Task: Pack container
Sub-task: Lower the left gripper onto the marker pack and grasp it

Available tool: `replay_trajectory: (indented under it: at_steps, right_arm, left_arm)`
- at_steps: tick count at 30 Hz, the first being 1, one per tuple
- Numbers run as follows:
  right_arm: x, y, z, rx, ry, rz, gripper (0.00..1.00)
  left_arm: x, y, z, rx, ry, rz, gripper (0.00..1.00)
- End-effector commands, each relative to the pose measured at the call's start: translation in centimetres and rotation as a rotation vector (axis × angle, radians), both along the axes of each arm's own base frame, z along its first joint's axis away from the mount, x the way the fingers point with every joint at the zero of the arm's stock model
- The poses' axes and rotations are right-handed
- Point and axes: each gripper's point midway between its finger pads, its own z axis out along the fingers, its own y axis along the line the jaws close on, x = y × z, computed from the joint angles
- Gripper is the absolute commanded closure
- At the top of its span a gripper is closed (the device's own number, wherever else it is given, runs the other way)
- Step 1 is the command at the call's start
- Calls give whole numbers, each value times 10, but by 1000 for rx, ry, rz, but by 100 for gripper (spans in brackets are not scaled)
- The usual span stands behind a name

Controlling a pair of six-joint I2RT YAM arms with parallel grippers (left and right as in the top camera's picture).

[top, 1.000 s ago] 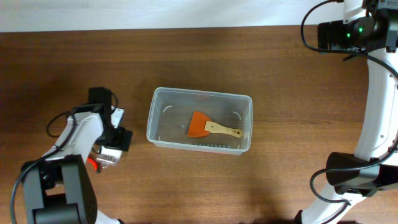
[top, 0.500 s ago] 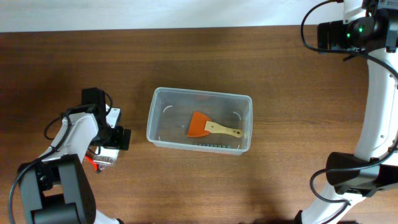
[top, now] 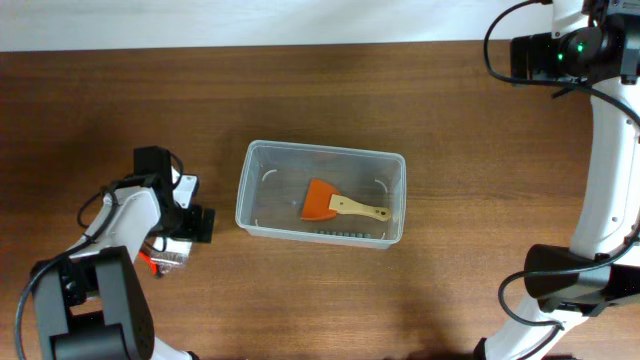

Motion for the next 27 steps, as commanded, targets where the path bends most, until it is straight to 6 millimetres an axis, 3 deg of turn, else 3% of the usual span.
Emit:
replay_trajectory:
  at_steps: [1, 9, 22, 27]
  right_arm:
    - [1, -2, -2, 12, 1, -12, 1]
    - [1, -2, -2, 13, 2, -12, 1]
    - [0, -2, -3, 13, 5, -12, 1]
    - [0, -2, -3, 13, 5, -12, 1]
  left_arm:
    - [-11, -3, -13, -17, 39, 14, 1]
    - [-14, -4, -16, -22, 53, 33, 1]
    - [-14, -4, -16, -22, 52, 33, 44]
    - [-14, -4, -16, -21, 51, 33, 50]
